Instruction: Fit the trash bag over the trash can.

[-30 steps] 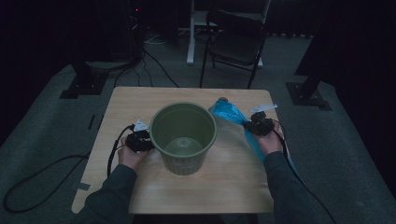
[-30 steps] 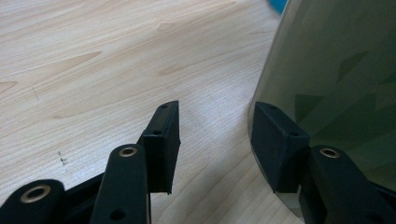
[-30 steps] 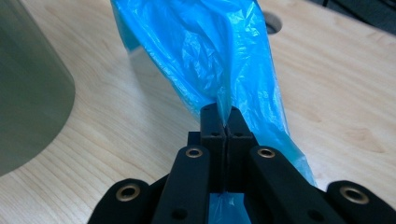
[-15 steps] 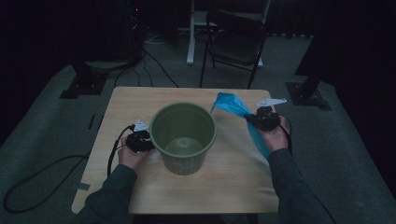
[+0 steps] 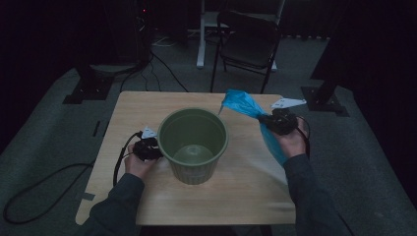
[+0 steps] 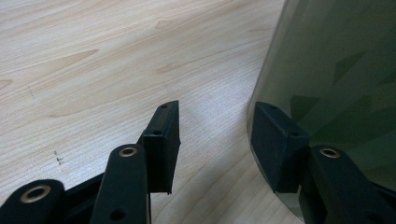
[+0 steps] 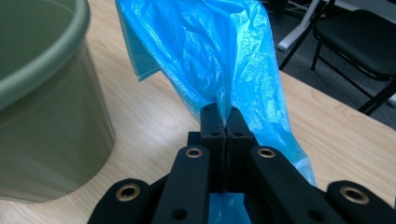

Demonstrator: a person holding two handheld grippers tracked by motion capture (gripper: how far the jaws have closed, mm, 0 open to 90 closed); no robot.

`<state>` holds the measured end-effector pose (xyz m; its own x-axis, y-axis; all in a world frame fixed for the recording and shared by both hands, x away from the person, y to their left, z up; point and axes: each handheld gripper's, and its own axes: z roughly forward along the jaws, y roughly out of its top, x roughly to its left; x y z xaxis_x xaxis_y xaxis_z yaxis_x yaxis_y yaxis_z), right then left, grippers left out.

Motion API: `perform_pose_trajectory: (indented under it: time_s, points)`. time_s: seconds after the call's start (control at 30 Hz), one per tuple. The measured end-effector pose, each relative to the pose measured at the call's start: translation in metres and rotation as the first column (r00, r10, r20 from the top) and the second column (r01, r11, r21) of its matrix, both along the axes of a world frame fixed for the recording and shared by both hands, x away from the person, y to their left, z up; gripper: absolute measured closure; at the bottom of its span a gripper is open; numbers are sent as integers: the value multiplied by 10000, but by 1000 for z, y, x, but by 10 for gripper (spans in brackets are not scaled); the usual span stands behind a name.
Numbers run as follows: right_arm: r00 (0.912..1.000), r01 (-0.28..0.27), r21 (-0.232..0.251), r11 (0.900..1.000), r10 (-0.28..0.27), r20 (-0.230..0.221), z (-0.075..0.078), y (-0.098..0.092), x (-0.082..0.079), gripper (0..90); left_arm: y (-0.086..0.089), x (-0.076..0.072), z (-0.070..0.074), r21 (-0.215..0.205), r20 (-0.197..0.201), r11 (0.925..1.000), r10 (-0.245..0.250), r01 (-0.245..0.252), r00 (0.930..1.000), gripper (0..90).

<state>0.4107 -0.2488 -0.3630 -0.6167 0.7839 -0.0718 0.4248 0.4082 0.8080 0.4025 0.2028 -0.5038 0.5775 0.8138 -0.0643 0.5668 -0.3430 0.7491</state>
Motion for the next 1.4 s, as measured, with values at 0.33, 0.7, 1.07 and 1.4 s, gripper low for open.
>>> perform_pose_trajectory:
  time_s: [0.33,0.7,1.07,1.4]
  points:
    - [9987,-225,175,9996,217,452,19,2,-8,896,1,0,0,2,-28,10000,-5,5,10000,525]
    - [9934,-708,379,9968,670,934,36,7,-23,896,-1,0,0,14,-42,10000,-43,43,10000,524]
    - [9720,-1886,214,9818,1836,1465,50,22,-42,894,1,0,0,-64,-79,10000,-21,20,10000,525]
    - [9528,-2619,351,9645,2526,1686,54,30,-52,894,1,0,0,-80,-70,10000,-14,14,10000,525]
